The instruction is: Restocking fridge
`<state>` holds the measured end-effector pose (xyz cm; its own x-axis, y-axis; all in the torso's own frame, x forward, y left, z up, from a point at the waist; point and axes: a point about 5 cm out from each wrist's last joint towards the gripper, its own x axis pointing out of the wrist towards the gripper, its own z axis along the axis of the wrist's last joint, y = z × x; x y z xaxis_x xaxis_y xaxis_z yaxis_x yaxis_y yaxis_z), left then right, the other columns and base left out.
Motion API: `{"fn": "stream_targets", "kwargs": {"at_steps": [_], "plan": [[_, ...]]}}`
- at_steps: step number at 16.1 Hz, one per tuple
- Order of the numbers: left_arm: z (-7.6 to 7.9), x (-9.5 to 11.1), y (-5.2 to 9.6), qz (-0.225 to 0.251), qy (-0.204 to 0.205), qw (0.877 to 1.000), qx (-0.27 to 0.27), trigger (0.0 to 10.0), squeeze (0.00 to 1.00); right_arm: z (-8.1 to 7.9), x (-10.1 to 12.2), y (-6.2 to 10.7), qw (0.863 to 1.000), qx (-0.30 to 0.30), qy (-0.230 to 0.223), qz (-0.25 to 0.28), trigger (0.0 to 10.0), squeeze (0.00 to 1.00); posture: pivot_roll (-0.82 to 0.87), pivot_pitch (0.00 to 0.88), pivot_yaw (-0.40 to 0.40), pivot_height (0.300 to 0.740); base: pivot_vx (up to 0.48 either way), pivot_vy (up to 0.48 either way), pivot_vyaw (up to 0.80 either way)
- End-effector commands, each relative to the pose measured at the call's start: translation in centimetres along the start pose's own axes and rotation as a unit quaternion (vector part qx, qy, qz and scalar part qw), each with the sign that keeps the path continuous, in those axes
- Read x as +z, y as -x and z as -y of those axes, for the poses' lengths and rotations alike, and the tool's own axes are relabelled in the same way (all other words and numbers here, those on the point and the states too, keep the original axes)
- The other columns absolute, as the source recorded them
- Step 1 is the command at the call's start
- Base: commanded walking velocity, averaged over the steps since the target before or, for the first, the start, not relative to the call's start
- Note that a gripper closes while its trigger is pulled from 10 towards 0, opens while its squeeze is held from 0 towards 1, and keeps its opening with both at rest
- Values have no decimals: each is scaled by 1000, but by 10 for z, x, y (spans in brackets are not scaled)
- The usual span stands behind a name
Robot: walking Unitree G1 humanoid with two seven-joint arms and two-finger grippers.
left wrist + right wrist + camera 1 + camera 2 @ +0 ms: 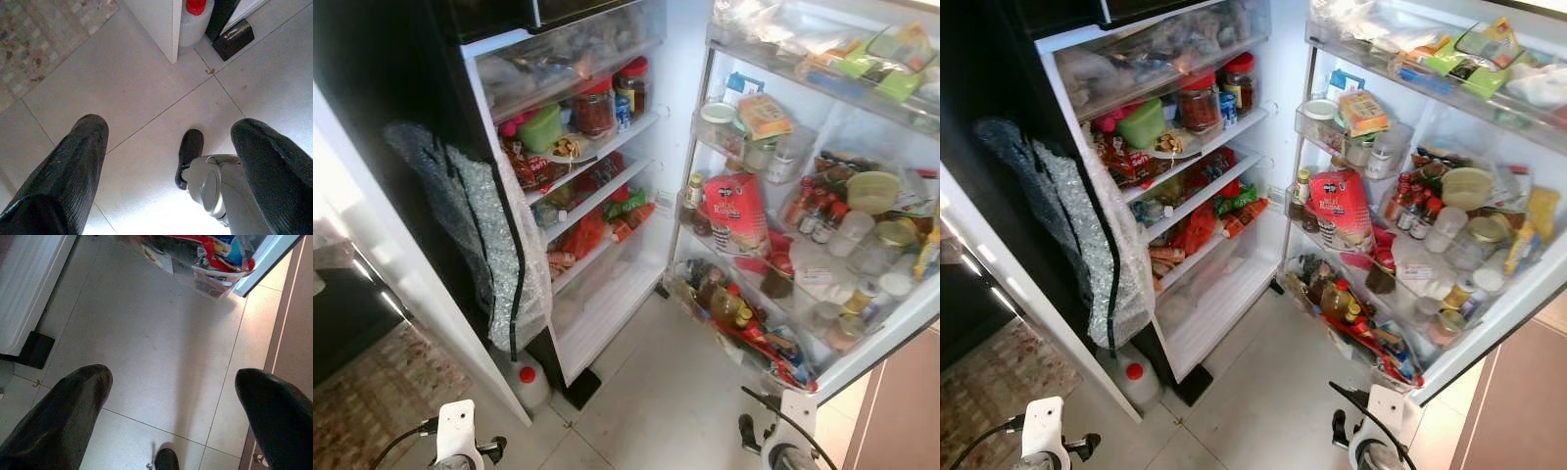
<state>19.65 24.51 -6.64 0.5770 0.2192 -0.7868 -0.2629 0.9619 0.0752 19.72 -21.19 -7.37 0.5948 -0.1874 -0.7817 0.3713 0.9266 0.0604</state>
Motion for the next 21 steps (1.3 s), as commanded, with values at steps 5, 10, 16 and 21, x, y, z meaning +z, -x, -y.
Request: {"fn": "stream_targets", "kwargs": {"at_steps": [5, 10, 16, 21], "plan": [[-5, -8, 1, -10, -13, 1000, 1, 10000, 0, 103, 114, 29, 903, -315, -119, 267, 10000, 0, -44, 0, 14, 740, 0, 0, 0], [-4, -9, 2, -10, -12, 1000, -2, 10000, 0, 99, 98, 23, 918, -299, -114, 234, 10000, 0, -41, 0, 8, 740, 0, 0, 0], [-4, -7, 1, -9, -15, 1000, -1, 10000, 0, 123, 123, 40, 872, -374, -114, 293, 10000, 0, -41, 0, 5, 740, 0, 0, 0], [-4, -6, 1, -9, -18, 1000, -2, 10000, 0, 114, 152, 44, 866, -354, -101, 338, 10000, 0, -40, 0, 6, 740, 0, 0, 0]]}}
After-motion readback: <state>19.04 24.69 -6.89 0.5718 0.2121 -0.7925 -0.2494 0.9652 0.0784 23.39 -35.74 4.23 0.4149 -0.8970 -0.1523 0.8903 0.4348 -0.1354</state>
